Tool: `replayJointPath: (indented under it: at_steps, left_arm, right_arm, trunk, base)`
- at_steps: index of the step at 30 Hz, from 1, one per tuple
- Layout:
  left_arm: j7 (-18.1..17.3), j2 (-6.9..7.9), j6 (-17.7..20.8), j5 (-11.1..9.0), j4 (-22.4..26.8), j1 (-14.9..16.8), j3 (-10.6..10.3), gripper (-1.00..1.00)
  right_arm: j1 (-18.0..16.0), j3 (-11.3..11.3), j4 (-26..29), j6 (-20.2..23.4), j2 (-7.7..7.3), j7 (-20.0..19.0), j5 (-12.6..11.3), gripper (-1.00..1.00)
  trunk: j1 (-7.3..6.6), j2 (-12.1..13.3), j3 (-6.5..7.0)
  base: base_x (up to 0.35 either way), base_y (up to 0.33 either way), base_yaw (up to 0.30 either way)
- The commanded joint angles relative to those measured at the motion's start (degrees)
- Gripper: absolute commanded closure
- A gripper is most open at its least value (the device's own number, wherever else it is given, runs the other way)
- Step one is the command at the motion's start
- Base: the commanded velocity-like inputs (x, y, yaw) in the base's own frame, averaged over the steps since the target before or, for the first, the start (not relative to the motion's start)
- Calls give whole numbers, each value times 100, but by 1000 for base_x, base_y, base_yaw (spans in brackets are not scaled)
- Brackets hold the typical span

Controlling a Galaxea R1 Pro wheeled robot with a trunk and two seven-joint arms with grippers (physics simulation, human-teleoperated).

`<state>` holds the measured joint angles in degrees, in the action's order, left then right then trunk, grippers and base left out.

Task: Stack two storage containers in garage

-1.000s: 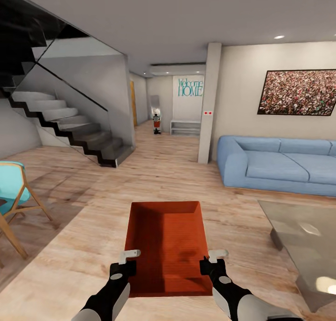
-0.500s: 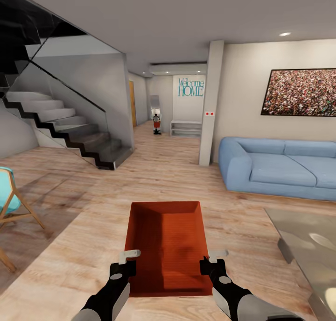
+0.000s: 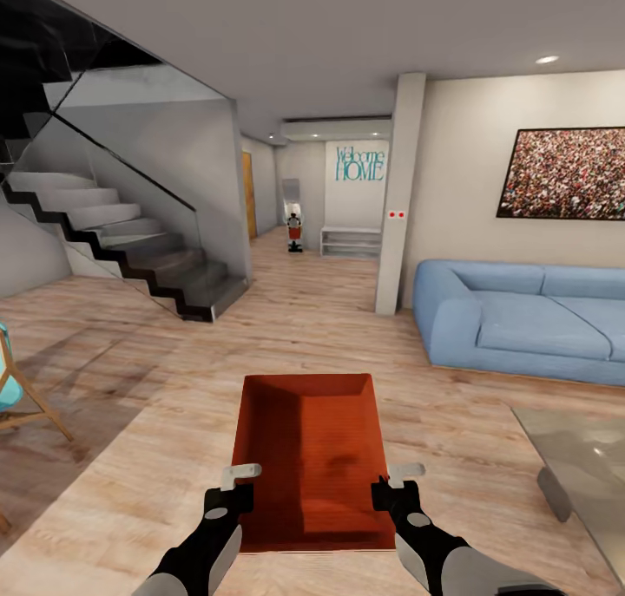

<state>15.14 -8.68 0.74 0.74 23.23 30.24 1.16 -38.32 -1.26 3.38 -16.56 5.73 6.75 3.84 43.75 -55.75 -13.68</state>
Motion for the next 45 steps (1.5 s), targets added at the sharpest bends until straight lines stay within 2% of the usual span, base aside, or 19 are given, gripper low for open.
replayJointPath:
  at_steps: [1, 45]
  left_arm:
    - [42, -2, 14, 58, 252, 7, 104, 100]
    - [39, -2, 13, 52, 252, 7, 110, 100]
  right_arm:
    - [-1, 82, -13, -23, -1, 54, -41, 100]
    - [0, 82, -13, -23, -1, 54, -41, 100]
  trunk:
    - [4, -5, -8]
    - [4, -5, -8]
  base:
    - [321, 0, 1]
    - [321, 0, 0]
